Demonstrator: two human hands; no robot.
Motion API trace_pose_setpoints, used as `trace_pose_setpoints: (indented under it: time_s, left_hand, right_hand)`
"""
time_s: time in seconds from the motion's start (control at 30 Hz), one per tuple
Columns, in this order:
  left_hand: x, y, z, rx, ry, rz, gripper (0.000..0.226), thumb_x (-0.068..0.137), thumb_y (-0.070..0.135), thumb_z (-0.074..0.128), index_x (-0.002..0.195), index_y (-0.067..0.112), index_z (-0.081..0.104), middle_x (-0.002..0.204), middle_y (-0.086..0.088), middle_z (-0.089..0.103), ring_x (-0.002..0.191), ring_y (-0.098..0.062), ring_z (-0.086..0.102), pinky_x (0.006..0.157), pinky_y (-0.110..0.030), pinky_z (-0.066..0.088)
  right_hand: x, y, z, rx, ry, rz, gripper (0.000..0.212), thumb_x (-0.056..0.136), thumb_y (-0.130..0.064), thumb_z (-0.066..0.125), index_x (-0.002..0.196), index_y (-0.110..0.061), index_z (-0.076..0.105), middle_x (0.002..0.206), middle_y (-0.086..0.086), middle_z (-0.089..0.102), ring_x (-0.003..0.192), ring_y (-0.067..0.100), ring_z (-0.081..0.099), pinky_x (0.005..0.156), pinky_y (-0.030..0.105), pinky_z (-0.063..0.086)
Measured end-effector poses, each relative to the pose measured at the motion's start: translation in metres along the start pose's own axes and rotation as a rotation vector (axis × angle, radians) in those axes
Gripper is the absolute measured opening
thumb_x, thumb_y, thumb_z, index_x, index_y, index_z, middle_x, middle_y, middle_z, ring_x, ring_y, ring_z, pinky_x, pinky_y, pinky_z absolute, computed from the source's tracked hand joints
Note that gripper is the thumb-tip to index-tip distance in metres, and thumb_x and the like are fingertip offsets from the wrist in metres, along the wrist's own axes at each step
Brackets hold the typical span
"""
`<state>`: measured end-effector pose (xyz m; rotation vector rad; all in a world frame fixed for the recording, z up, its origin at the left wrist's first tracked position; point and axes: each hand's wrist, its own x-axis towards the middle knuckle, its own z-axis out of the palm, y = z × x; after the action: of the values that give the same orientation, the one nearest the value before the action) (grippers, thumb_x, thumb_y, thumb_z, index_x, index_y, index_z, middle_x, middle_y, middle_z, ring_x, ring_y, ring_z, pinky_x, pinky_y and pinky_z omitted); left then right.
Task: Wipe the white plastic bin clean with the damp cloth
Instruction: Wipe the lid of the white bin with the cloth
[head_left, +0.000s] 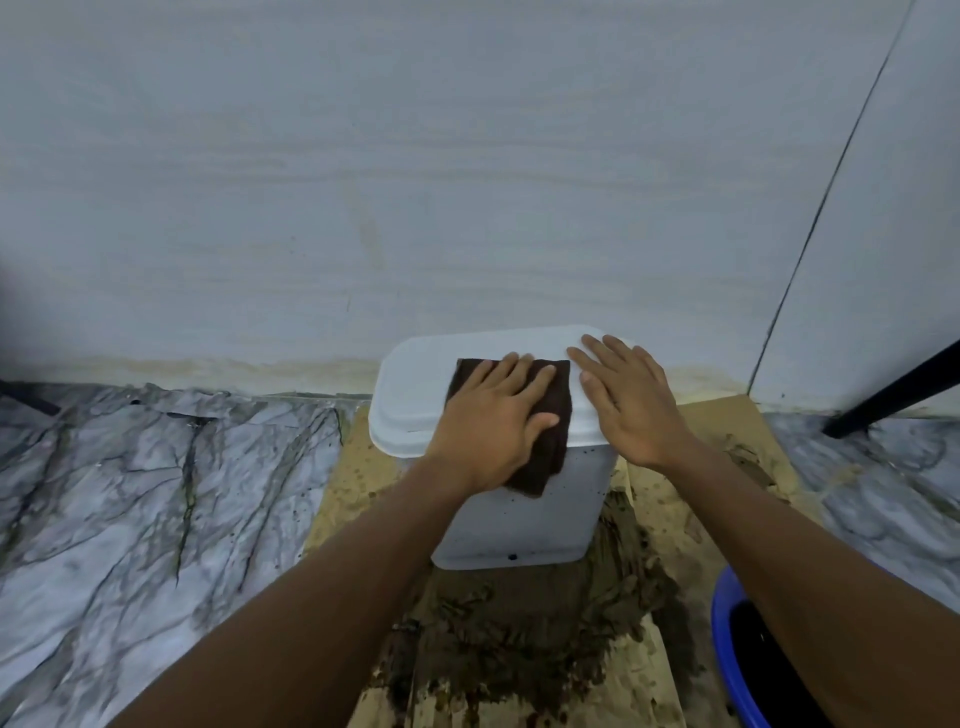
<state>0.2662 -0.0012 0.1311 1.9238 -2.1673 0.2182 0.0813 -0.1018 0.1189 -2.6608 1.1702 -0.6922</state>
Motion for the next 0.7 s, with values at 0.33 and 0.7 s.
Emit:
trace_pose_setpoints:
  time_s: [0.33,0.7]
  left_hand:
    - [-0.072,-0.089,-0.009,-0.041,0.018,-0.185,0.067,0.104,0.057,0.018,0.16,0.022,0.028,0.166,-0.005,0.026,0.155,-0.022,0.017,0.128,-0.039,0.012]
    - [-0.013,-0.01,0.004,0.065,0.032,0.039,0.063,0.107,0.05,0.017,0.161,0.019,0.022,0.166,-0.008,0.027,0.155,-0.023,0.02,0.127,-0.037,0.011]
  right_hand:
    - [0.003,-0.004,0.0,0.03,-0.025,0.01,0.06,0.099,-0.046,0.012,0.151,-0.027,0.037,0.162,-0.005,0.024,0.151,0.013,0.01,0.122,0.034,-0.001]
    - [0.002,-0.006,0.002,0.025,0.021,0.024,0.05,0.105,-0.04,0.02,0.15,-0.027,0.039,0.16,-0.005,0.029,0.151,0.013,0.014,0.123,0.036,0.002]
